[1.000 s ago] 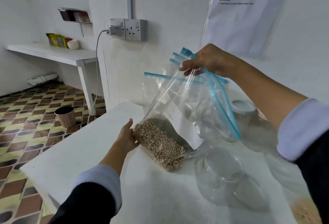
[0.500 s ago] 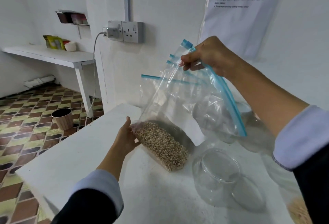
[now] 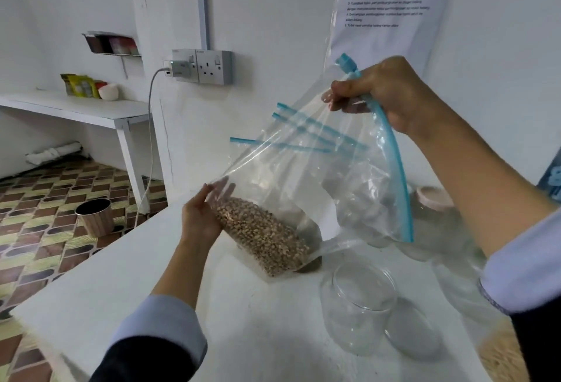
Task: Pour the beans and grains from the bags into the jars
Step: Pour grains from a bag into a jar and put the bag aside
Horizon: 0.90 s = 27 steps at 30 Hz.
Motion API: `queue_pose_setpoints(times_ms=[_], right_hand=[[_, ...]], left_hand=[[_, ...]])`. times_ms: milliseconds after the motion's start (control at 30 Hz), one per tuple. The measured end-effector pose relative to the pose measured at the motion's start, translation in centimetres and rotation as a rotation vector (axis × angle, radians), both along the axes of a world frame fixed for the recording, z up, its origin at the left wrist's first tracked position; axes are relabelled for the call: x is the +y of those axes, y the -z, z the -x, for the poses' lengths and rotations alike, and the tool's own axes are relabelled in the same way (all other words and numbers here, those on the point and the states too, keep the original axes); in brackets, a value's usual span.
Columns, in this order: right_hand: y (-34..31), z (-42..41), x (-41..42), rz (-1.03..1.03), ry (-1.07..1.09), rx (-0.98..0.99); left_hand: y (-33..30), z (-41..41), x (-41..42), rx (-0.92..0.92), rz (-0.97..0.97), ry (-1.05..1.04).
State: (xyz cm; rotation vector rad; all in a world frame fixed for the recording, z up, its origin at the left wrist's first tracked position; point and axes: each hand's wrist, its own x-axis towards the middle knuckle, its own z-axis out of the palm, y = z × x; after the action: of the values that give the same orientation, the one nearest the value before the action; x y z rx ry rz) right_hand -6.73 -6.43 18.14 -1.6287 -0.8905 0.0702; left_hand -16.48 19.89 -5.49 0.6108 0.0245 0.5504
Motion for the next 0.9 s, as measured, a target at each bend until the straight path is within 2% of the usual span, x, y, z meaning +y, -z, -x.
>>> queue_pose_setpoints(times_ms=[133, 267, 333, 467, 567, 767, 900], right_hand=[[1.0, -0.5, -3.1, -0.118, 0.025, 0.058], [1.9, -1.1, -5.4, -0.142, 0.062, 0.086], [2.4, -1.1, -6.3, -0.132, 0.056, 0.079], [3.8, -1.7, -7.8, -0.136, 0.097, 0.097], [4.7, -2.2, -8.5, -0.099, 0.166, 0.096], [5.1, -2.1, -9.1, -0.151, 0.186, 0.201], [5.8, -2.0, -8.6, -0.204, 0.22, 0.259]], left_hand=[[-3.8, -0.1, 1.7, 0.144, -0.325, -0.139], [-7.2, 0.5, 1.5, 0.352, -0.911, -0.417], [-8.4, 0.4, 1.2, 0.357, -1.065, -0.514], [-9.7, 0.1, 1.0, 0.281, -1.08, -0.643], [-10.6, 0.2, 0.2, 0.224, -1.042, -0.658], [-12.6, 0.1, -0.5, 0.244, -0.609, -0.409], [-13.3, -0.2, -1.2, 0.241, -0.604, -0.41]])
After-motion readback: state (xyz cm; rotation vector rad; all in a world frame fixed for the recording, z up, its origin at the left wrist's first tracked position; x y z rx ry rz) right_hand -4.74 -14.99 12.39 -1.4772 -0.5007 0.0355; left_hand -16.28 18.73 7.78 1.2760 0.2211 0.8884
